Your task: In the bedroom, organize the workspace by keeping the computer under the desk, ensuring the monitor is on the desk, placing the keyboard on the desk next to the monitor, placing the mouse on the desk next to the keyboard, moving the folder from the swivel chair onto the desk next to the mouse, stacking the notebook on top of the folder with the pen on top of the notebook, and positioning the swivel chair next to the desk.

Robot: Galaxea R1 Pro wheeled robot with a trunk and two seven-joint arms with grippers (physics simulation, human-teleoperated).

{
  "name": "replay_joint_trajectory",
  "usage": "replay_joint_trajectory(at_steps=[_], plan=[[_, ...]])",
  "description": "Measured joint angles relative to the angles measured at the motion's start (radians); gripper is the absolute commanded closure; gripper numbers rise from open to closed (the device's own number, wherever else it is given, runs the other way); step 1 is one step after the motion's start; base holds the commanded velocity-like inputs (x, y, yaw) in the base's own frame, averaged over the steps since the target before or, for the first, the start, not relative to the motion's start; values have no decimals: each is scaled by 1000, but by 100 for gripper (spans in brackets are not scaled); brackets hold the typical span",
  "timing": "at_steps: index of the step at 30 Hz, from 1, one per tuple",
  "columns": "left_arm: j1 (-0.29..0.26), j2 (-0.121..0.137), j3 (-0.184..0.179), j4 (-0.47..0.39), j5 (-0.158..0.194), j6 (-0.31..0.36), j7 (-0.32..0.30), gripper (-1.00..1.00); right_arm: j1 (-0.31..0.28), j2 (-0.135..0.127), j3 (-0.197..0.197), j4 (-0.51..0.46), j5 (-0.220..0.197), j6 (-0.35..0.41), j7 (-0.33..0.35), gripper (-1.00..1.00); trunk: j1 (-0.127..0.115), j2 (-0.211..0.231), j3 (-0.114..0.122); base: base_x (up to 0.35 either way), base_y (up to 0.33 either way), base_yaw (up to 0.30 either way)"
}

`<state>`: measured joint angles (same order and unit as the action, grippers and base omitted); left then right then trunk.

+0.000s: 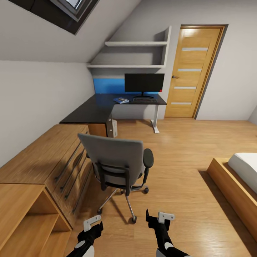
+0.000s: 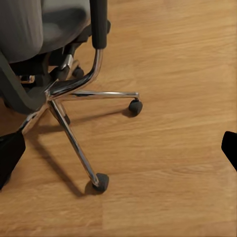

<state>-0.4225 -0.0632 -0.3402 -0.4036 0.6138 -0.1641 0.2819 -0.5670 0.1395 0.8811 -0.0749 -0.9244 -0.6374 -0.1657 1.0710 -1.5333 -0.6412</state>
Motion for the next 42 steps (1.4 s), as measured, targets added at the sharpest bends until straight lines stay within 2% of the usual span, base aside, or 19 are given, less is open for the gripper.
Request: replay_joint_trajectory(at_steps=[4,9,12,13,14,17,24,31,36,39,42], plan=[[-1,-3,-4,46,-1,1,-1,-100,0,0,0,0,0,3,0,-100,15,-28,-13,0,0,0],[-1,-4,-5,67,-1,2,-2,-100,0,0,0,0,0,4,0,-100,35,-63,-28,0,0,0],[-1,-6,-5,73,-1,5,-5,-100,0,0,0,0,0,30,-1,-100,46,-84,-38,0,0,0],[-1,-10,-6,75,-1,5,-5,-100,0,0,-1,0,0,66,-2,-100,50,-91,-41,0,0,0],[-1,-15,-6,79,-1,6,-5,-100,0,-1,-4,-2,2,157,-4,-100,54,-98,-44,0,0,0],[-1,-19,-6,82,-2,5,-6,-100,0,-1,-6,-9,4,250,-6,-100,65,-119,-53,0,0,0],[-1,-22,-6,83,-4,4,-6,-100,0,0,-6,-13,4,278,-8,-100,92,-168,-75,0,0,0],[-1,-32,-7,82,-7,4,-6,-100,-3,3,-7,-74,7,379,-11,-100,119,-217,-97,0,0,0],[-1,-38,-8,57,-9,11,-4,-100,-30,3,-7,-144,9,482,-36,-100,138,-252,-113,0,0,0],[-1,-44,-9,0,-13,57,0,-100,-70,9,-8,-167,8,554,-58,-100,150,-273,-122,0,0,0],[-2,-46,-8,-62,-13,133,1,-100,-104,14,-9,-176,5,607,-66,-100,161,-294,-132,0,0,0]])
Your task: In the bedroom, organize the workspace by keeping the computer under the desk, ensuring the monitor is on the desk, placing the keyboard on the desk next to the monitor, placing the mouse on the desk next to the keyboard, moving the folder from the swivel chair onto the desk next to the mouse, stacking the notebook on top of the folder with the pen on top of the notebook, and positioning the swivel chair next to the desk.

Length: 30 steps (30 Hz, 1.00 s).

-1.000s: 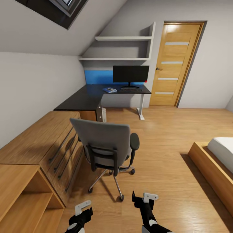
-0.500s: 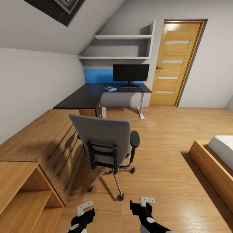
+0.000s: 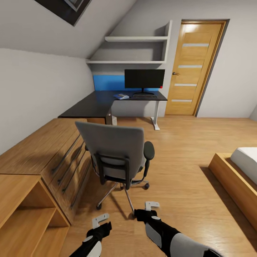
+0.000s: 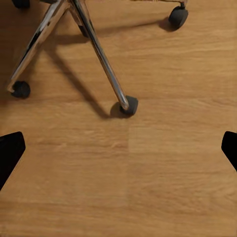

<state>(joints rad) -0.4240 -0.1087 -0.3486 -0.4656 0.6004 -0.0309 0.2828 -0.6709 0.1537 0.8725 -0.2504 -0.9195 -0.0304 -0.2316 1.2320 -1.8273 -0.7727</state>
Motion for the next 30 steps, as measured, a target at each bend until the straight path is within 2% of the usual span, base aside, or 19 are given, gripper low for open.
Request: replay_joint_trajectory(at_steps=[4,6,7,9,13,18,22,25,28,30], plan=[[-8,0,0,-71,3,145,4,-100,-43,4,-5,-6,-6,47,-4,-100,15,-28,-12,0,0,0],[-28,1,1,-97,2,223,7,-100,-63,5,-12,-7,-8,61,-5,-100,23,-42,-19,0,0,0],[-56,1,1,-116,1,290,8,-100,-81,5,-20,-8,-9,69,-6,-100,27,-49,-22,0,0,0],[-87,1,2,-129,2,345,9,-100,-95,6,-31,-9,-10,74,-7,-100,35,-63,-28,0,0,0],[-131,1,4,-153,4,412,10,-100,-113,8,-70,-17,-10,81,-8,-100,50,-91,-41,0,0,0],[-145,0,8,-176,4,426,9,-100,-119,9,-99,-20,-10,79,-7,-100,69,-126,-56,0,0,0],[-150,-1,5,-175,3,399,7,-100,-120,9,-109,-20,-9,75,-6,-100,84,-154,-69,0,0,0],[-151,3,5,-153,1,346,7,-100,-121,9,-111,-18,-8,73,-6,-100,96,-175,-78,0,0,0],[-152,25,5,-133,1,281,9,-100,-121,9,-111,-17,-5,71,-6,-100,107,-196,-88,0,0,0],[-152,35,5,-129,1,266,10,-100,-121,8,-111,-17,-5,71,-6,-100,115,-210,-94,0,0,0]])
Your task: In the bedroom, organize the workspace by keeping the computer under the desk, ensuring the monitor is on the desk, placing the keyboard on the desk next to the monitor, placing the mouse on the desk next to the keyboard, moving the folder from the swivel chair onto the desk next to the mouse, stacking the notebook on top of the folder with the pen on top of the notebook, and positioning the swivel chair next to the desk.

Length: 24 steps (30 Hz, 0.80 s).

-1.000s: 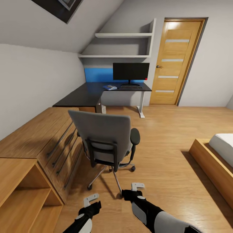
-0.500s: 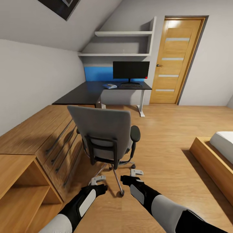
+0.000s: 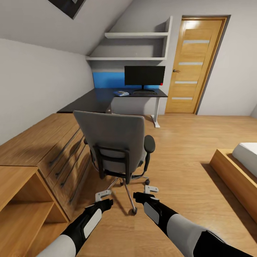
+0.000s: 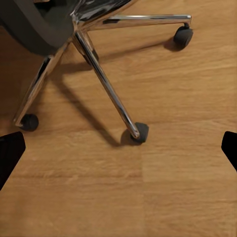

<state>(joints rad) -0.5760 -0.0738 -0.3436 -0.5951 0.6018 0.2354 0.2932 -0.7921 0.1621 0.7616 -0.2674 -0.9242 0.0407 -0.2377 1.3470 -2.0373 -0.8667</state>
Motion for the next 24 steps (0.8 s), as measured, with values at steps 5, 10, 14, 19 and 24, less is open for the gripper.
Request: replay_joint_trajectory(at_steps=[5,10,14,19,24], plan=[[0,22,0,6,1,-19,0,-100,0,0,0,1,1,0,0,-100,19,-35,-16,0,0,0],[0,31,0,8,1,-25,0,-100,0,-1,-1,0,2,0,0,-100,38,-70,-31,0,0,0],[0,32,-1,8,2,-26,0,-100,0,-2,-2,-1,2,0,0,-100,54,-98,-44,0,0,0],[0,33,-1,8,2,-26,0,-100,0,-3,-2,-3,2,0,1,-100,73,-133,-60,0,0,0],[0,33,-1,8,2,-26,0,-100,0,-3,-2,-3,2,-1,3,-100,92,-168,-75,0,0,0]])
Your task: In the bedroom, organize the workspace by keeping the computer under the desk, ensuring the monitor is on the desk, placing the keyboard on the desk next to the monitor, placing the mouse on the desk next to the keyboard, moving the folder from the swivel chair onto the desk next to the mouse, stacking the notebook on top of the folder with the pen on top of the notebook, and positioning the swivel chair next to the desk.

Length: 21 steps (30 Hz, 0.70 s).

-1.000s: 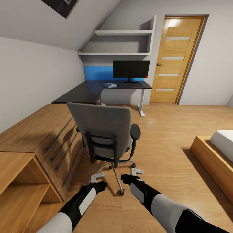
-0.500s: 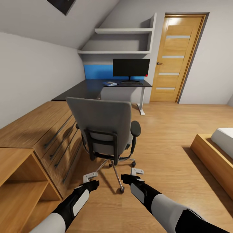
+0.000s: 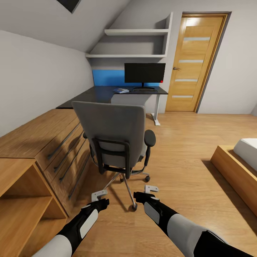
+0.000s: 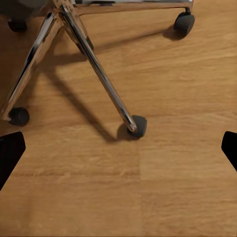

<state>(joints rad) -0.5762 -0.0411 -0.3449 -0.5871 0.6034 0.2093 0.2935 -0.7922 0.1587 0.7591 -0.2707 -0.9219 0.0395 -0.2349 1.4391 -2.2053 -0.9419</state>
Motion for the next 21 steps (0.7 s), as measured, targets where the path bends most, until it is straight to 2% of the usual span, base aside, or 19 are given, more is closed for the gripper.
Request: replay_joint_trajectory(at_steps=[16,21], plan=[[0,1,0,0,0,-2,-1,-100,0,-2,8,-3,13,-91,2,-100,61,-112,-50,0,0,0],[0,3,4,-15,0,-42,-3,-100,0,-1,18,-13,37,-102,1,-100,81,-147,-66,0,0,0]])
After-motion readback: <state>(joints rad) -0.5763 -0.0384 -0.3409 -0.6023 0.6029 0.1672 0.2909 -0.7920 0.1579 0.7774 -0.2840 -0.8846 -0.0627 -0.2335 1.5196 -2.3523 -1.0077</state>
